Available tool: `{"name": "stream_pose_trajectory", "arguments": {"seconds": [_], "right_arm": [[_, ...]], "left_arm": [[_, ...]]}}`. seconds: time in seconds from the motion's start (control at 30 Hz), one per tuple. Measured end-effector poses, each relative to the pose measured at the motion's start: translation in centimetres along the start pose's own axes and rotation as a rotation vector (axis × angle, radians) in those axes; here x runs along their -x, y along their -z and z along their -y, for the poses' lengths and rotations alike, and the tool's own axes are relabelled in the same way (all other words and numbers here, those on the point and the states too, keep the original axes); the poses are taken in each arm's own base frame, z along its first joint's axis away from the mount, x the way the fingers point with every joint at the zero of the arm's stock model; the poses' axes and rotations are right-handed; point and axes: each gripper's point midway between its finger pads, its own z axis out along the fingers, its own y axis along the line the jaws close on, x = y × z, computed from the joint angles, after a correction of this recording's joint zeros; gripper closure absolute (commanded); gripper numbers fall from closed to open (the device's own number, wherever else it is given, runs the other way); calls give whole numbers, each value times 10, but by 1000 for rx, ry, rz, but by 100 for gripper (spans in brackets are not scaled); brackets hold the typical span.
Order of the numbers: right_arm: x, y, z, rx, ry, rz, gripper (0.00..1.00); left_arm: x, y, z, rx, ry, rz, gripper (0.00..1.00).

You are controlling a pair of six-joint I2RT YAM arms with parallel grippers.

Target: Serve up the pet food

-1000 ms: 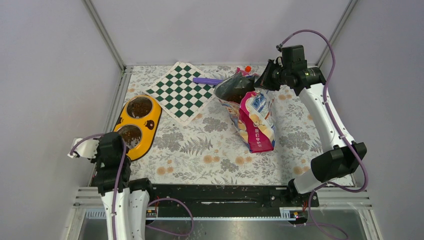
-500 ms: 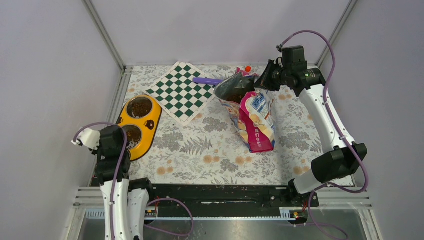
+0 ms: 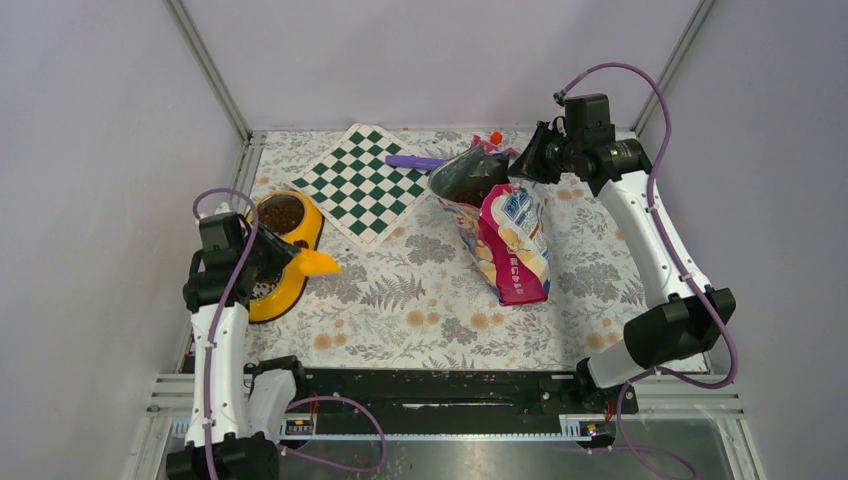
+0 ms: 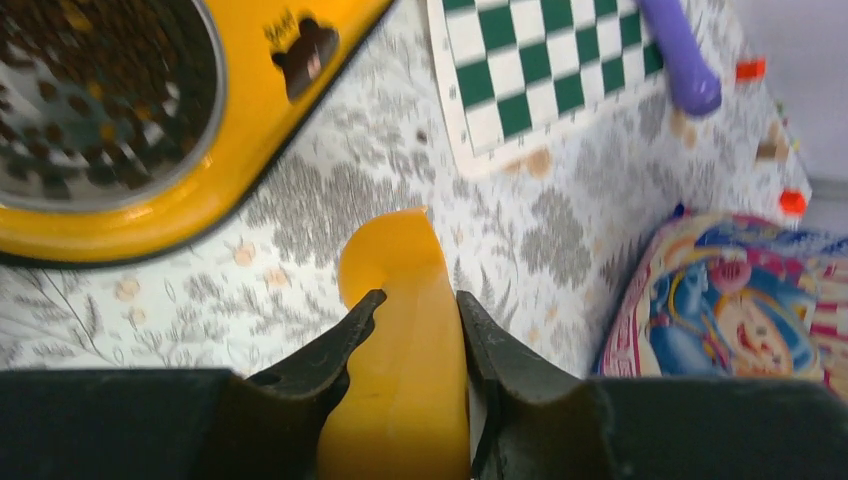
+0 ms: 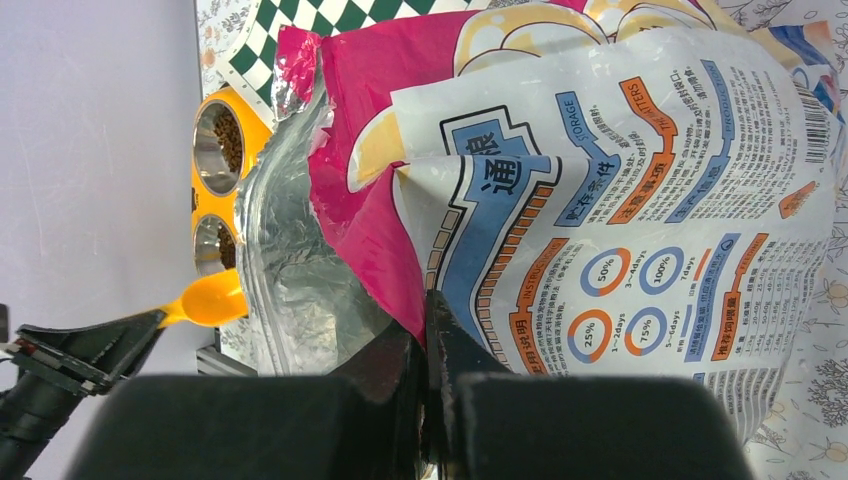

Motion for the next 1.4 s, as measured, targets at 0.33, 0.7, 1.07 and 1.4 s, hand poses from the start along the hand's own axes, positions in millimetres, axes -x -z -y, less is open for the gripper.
{"name": "stream_pose_trajectory", "arguments": {"seconds": [0.33, 0.7, 1.07, 1.4], "right_arm": [[-1, 0, -1, 13, -1, -7, 100], [-2, -1, -2, 20, -2, -11, 100], [-2, -2, -1, 18, -2, -12, 100], [-2, -2, -1, 18, -2, -12, 100]], "left_arm": [[-83, 13, -25, 6, 44, -292, 91], [-103, 12, -59, 118, 149, -236, 50], [-100, 29, -106, 415, 234, -153, 20], [-81, 50, -116, 518, 242, -63, 7]]}}
